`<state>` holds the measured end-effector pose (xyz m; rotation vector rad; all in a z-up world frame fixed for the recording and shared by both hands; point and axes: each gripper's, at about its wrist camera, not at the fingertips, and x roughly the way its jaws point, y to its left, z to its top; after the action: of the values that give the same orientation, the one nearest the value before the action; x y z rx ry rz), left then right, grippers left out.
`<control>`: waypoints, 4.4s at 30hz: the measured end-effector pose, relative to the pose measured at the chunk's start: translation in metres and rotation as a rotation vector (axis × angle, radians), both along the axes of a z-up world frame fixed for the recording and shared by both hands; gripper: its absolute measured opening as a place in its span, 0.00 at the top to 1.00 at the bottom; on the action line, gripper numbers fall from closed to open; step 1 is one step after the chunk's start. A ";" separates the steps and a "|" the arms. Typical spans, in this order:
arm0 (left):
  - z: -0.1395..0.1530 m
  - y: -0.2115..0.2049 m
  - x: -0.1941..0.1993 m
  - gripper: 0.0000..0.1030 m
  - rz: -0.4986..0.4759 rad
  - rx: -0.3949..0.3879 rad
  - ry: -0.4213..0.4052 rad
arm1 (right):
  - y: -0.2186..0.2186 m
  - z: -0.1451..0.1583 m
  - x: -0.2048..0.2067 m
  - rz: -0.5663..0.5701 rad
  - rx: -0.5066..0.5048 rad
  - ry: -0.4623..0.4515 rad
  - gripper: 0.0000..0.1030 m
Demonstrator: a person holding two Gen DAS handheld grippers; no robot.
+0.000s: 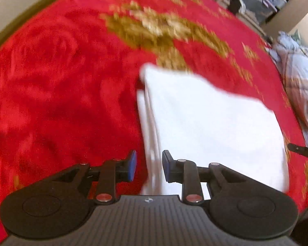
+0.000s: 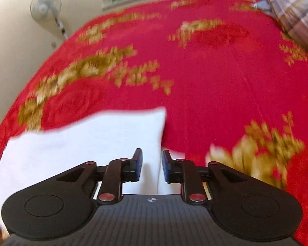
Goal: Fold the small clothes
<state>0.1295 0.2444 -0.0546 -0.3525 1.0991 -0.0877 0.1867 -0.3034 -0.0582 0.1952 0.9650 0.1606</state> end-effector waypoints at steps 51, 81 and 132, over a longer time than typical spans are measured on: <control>0.000 -0.053 -0.077 0.84 -0.164 0.202 -0.143 | 0.027 -0.037 -0.110 0.131 -0.205 0.015 0.67; -0.006 -0.050 -0.076 0.82 -0.088 0.163 -0.142 | 0.014 -0.019 -0.110 0.052 -0.170 -0.039 0.65; -0.061 -0.036 -0.134 0.62 0.647 -0.313 -0.139 | -0.007 0.031 -0.096 -0.036 -0.048 -0.139 0.65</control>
<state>-0.0042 0.2088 -0.1159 -0.9531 0.7900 0.2892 0.0905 -0.3100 -0.0272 0.1556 0.8257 0.1160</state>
